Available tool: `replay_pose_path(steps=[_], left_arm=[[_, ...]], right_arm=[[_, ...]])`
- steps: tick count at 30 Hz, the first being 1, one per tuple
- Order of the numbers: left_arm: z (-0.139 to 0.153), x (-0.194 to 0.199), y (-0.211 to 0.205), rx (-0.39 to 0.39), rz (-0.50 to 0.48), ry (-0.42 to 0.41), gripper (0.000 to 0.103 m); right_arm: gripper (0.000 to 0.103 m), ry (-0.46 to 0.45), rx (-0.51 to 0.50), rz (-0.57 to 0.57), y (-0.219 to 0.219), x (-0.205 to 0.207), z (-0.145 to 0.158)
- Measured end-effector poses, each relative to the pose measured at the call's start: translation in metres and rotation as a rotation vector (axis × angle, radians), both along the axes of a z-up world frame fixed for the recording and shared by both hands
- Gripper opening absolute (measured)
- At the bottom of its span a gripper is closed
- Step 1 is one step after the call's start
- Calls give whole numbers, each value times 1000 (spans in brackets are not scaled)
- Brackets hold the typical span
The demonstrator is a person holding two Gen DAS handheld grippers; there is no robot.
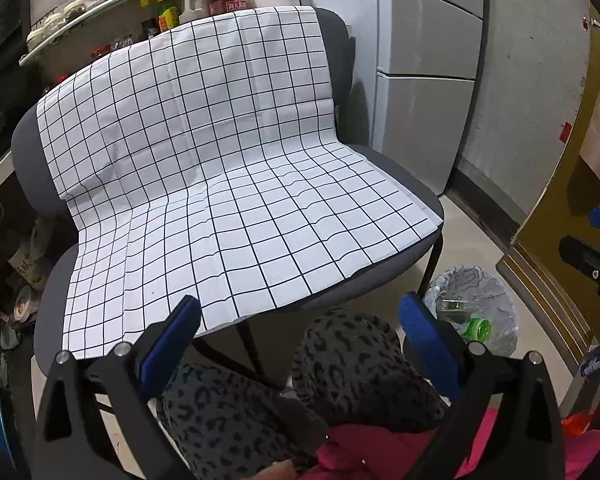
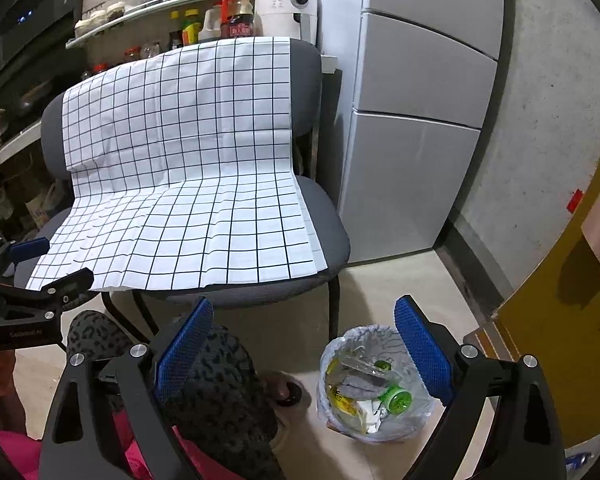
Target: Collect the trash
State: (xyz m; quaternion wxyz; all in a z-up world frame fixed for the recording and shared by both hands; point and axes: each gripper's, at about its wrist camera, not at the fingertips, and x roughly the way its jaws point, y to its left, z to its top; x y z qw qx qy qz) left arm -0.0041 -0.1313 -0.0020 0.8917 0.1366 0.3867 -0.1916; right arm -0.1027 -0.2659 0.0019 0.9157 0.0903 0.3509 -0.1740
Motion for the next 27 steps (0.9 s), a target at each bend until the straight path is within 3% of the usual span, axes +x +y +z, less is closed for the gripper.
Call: replay_pose_path(steps=[27], left_arm=[[1, 1, 2, 0, 3, -3, 96]], right_arm=[[92, 4, 11, -8, -3, 0, -4]])
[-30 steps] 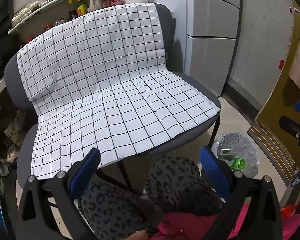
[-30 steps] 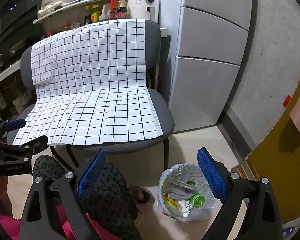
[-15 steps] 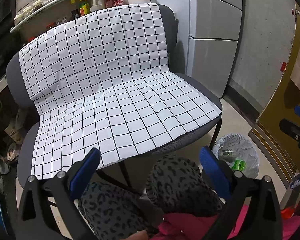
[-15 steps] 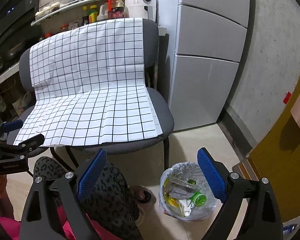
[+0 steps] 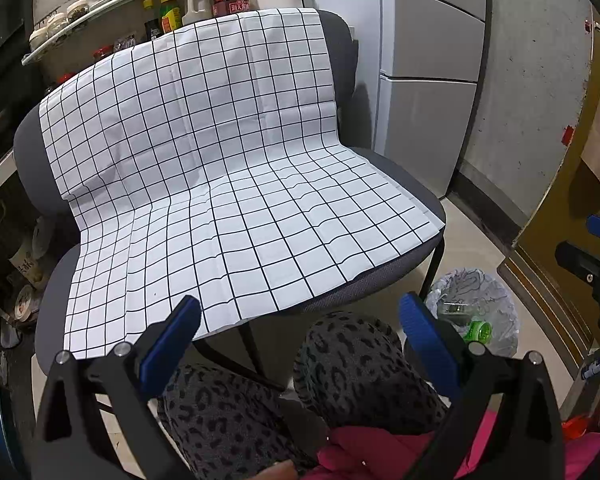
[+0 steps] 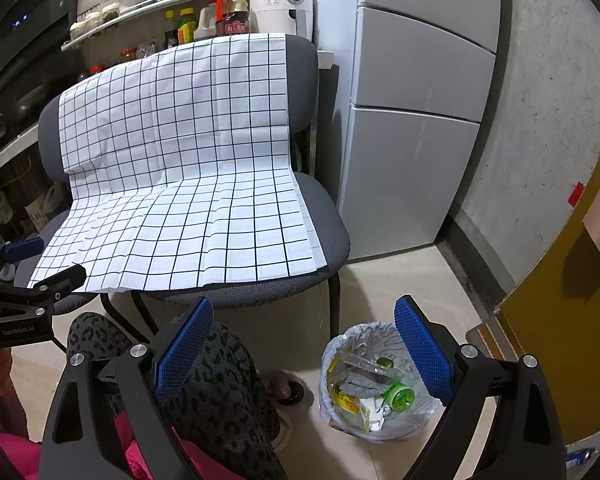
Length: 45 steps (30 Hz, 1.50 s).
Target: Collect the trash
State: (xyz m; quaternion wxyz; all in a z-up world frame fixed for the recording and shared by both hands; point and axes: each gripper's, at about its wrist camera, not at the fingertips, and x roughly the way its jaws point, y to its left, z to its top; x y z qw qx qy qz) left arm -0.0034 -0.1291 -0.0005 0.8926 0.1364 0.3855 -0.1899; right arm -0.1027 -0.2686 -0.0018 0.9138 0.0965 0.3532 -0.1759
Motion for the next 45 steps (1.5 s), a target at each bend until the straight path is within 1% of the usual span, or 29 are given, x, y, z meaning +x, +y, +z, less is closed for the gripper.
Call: replay_pose_path(steps=[10, 11, 45], left_arm=[[3, 0, 1, 2, 1, -5, 96], [3, 0, 1, 12, -13, -9, 96], [2, 2, 6, 15, -24, -9, 96]], right_arm=[[92, -1, 3, 1, -2, 0, -1], [91, -1, 4, 2, -2, 0, -1], [92, 6, 9, -3, -3, 2, -4]])
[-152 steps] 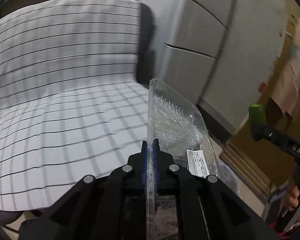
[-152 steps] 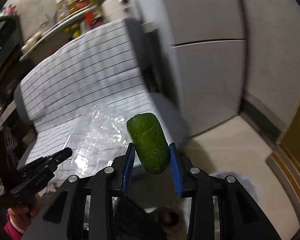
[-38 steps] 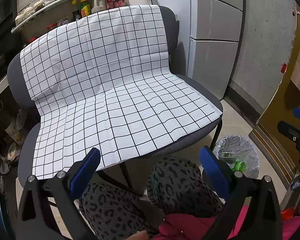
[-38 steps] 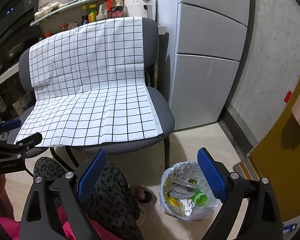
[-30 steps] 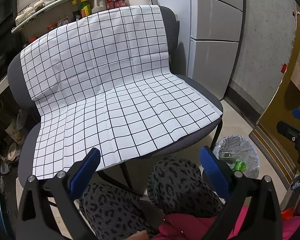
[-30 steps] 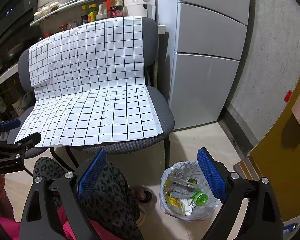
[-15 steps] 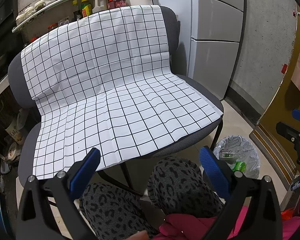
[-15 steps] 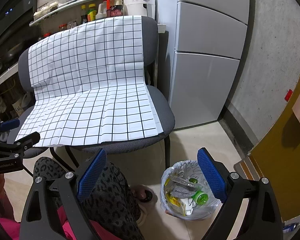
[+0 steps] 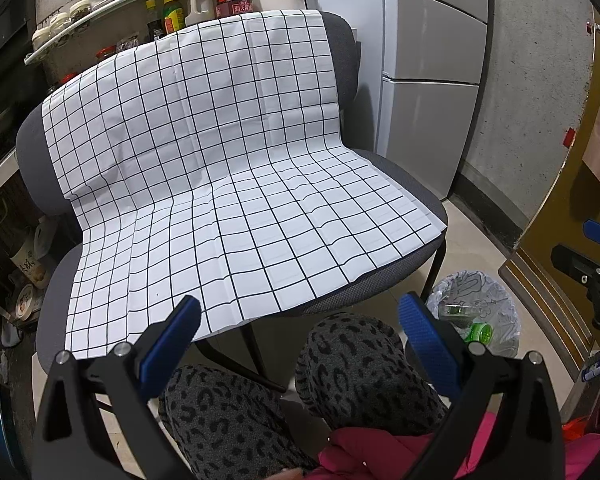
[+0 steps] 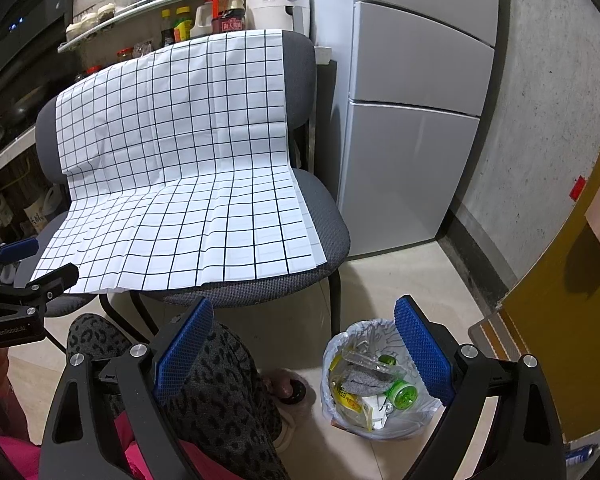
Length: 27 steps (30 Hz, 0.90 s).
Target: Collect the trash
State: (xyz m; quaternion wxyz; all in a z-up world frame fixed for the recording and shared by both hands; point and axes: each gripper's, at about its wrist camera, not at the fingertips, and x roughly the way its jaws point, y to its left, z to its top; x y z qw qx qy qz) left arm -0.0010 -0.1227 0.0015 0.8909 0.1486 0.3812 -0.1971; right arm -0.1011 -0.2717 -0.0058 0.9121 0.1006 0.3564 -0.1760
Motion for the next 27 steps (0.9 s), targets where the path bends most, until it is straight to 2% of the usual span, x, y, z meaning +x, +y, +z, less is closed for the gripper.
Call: replay_pose_path(steps=[20, 27], left_arm=[[0, -5, 0, 7, -3, -30, 96], [-4, 0, 0, 9, 17, -2, 96]], right_arm=[[92, 7, 7, -10, 4, 1, -5], [92, 17, 17, -13, 4, 2, -11]])
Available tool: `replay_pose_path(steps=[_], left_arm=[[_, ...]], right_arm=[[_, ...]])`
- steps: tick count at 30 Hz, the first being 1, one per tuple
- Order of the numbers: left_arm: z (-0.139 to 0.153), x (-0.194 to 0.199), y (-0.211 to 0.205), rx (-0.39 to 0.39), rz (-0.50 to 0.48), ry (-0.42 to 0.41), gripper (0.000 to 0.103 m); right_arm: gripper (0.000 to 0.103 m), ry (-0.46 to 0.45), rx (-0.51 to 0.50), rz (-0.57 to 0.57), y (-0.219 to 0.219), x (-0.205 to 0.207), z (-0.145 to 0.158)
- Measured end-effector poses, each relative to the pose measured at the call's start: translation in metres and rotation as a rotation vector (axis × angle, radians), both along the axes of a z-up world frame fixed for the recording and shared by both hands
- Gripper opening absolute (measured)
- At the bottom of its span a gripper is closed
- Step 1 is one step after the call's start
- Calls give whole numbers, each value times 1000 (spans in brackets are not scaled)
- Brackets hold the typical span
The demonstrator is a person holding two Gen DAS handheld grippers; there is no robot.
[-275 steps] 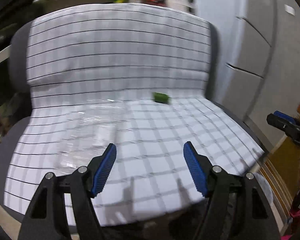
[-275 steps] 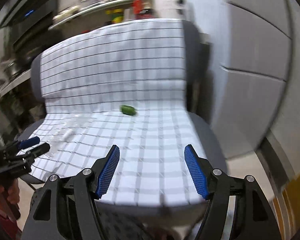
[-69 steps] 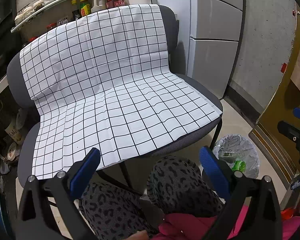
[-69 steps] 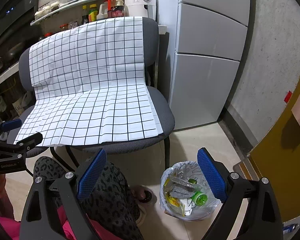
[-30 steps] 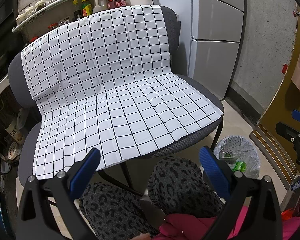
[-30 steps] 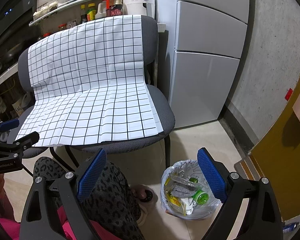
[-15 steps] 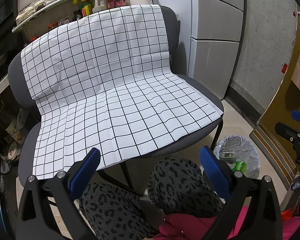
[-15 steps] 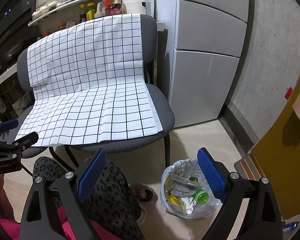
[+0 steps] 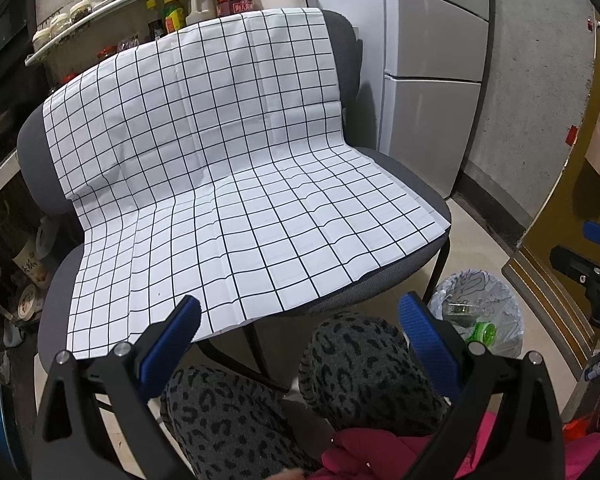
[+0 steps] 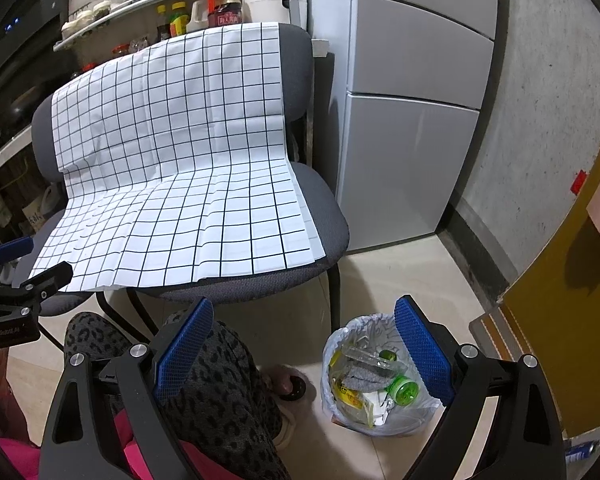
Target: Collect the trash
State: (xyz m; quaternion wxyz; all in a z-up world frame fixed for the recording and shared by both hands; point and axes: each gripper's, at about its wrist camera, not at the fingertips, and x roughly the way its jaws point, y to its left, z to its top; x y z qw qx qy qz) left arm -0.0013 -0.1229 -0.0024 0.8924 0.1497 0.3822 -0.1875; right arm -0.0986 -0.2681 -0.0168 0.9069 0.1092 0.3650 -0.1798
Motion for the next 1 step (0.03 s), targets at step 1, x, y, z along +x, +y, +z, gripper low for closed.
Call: replay_pose_path(steps=[1], left_arm=[[0, 0, 0, -2, 1, 3, 96]], right_arm=[[92, 2, 1, 1, -1, 1, 0]])
